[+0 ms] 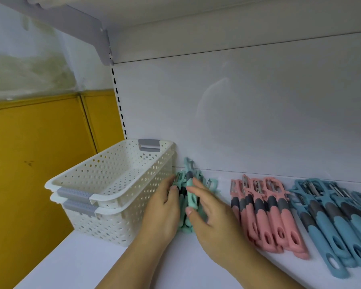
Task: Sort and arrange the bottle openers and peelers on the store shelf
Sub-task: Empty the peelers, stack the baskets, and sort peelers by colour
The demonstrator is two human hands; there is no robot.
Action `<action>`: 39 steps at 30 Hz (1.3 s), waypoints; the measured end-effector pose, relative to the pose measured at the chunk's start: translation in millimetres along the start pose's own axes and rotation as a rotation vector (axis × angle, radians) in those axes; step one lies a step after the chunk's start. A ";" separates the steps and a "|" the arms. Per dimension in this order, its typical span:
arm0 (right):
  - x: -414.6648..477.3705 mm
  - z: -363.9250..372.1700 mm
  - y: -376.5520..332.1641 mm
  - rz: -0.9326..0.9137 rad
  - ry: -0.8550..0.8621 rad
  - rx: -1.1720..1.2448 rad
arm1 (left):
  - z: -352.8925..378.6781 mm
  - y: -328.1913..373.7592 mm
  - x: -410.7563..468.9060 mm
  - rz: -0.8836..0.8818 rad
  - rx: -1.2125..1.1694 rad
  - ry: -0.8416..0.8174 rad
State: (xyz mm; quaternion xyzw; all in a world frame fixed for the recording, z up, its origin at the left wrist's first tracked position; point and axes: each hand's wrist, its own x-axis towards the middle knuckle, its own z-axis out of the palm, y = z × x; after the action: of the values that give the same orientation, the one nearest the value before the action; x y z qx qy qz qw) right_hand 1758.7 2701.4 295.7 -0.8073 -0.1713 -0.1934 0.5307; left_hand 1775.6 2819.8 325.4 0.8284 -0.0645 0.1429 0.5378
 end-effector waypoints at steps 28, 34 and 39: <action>0.4 -58.9 -31.7 0.401 0.124 -0.013 | 14.1 2.7 -10.5 0.587 0.138 -0.059; -17.5 -115.5 -10.8 0.456 0.155 -0.386 | 36.5 22.6 -27.6 0.388 0.056 -0.390; -20.5 -104.5 3.1 0.426 0.083 -0.444 | 68.4 46.0 -15.7 0.107 0.042 -0.529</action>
State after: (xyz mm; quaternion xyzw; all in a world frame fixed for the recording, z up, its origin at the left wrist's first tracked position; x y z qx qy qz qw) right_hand 1728.8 2602.3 321.0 -0.9126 0.0698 -0.1433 0.3764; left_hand 1760.2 2737.9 334.7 0.8433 -0.2435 -0.0488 0.4766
